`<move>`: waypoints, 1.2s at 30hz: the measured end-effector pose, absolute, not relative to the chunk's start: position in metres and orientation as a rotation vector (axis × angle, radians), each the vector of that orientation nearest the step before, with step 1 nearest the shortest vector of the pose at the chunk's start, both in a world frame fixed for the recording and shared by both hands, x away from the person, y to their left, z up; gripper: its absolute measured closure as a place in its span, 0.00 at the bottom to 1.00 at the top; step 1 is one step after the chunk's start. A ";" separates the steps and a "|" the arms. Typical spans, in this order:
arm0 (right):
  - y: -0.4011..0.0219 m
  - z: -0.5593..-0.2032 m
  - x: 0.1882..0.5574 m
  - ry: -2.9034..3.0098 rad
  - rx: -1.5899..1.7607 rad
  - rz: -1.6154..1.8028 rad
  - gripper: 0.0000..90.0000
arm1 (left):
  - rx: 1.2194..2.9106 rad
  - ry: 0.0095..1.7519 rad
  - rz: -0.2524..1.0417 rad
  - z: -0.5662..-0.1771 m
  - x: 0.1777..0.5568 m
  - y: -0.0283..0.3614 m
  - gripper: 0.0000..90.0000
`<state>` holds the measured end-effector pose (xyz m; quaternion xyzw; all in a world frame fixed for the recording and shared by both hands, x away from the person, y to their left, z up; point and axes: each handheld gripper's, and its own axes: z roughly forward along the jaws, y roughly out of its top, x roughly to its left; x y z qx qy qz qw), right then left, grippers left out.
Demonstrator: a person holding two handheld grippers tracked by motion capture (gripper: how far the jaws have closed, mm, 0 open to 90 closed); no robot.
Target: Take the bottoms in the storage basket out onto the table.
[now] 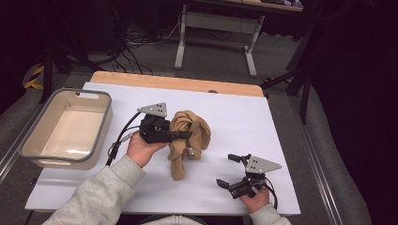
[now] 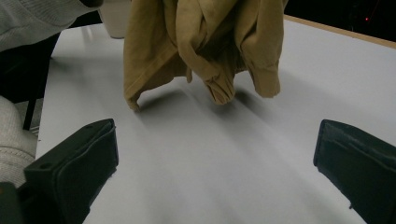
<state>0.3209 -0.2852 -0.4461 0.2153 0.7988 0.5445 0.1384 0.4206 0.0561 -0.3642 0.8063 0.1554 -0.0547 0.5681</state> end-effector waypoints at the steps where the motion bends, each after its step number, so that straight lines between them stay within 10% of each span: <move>1: -0.285 -0.446 0.321 2.309 0.623 1.574 0.01 | 1.899 0.362 -0.128 -0.366 0.421 0.055 0.86; 13: -0.285 -0.446 0.321 2.310 0.621 1.566 0.01 | 1.951 0.359 -0.098 -0.376 0.421 0.046 0.77; 22: -0.284 -0.447 0.321 2.309 0.630 1.564 0.00 | 1.981 0.394 -0.017 -0.373 0.416 0.055 0.19; 36: -0.286 -0.446 0.321 2.298 0.640 1.568 0.00 | 1.978 0.398 0.060 -0.374 0.394 0.085 0.11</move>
